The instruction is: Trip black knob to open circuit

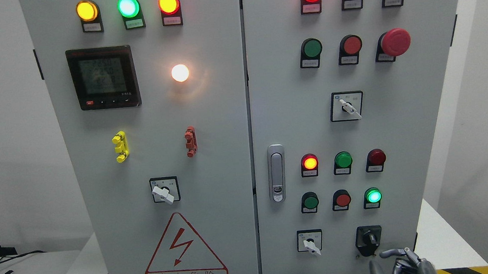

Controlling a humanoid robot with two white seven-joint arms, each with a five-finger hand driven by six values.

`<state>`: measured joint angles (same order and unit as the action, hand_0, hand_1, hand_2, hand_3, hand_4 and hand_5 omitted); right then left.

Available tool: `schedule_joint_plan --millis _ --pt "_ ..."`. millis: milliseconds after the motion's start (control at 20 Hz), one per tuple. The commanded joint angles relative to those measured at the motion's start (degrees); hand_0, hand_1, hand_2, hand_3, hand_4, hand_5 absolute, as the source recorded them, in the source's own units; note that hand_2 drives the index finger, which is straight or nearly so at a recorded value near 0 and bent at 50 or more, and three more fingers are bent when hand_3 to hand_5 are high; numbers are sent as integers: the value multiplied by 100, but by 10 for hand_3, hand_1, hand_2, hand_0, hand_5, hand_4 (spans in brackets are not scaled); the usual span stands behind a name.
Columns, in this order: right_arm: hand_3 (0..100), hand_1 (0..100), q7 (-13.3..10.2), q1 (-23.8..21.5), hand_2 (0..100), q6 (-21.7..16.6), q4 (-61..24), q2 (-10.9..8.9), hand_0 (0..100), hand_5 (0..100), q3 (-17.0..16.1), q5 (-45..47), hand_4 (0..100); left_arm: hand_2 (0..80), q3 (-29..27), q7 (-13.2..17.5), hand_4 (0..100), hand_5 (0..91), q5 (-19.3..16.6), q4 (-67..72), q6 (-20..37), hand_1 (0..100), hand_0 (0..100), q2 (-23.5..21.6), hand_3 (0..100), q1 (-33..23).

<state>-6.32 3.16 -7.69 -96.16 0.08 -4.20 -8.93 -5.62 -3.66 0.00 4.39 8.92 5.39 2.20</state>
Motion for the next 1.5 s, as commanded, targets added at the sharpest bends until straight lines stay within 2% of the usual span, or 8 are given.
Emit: schedule_joint_plan --millis 0,251,301,451,551,651,902,1453 --pt "977 574 -19 -596 473 -820 -17 -192 233 972 -195 40 1000 0 0 -3 0 0 26 0 4 389 120 5 0 0" --pt "702 343 -10 -1369 417 -1174 -262 -297 282 757 -327 127 676 0 0 -3 0 0 26 0 4 389 120 -3 0 0" --pt "577 227 25 -1527 345 -1182 -315 -307 296 619 -309 267 567 0 0 -3 0 0 26 0 4 389 120 -3 0 0" --pt "360 12 830 -1975 189 -1480 -447 -333 263 390 -257 1057 327 0 0 -3 0 0 26 0 4 389 120 -3 0 0" --pt "279 0 1508 -2204 122 -1543 -535 -403 224 304 -256 1576 209 0 0 -3 0 0 26 0 4 389 120 5 0 0" --pt "127 0 1677 -2319 2 -1543 -553 -473 180 150 -265 1684 44 0 0 -3 0 0 26 0 4 389 120 5 0 0" --pt "39 0 1695 -2372 0 -1525 -597 -526 72 53 -292 1684 0 0 0 -3 0 0 26 0 4 389 120 5 0 0" --pt "49 0 1695 -2355 0 -1481 -641 -685 42 51 -318 1701 0 0 0 -3 0 0 26 0 4 389 120 5 0 0"
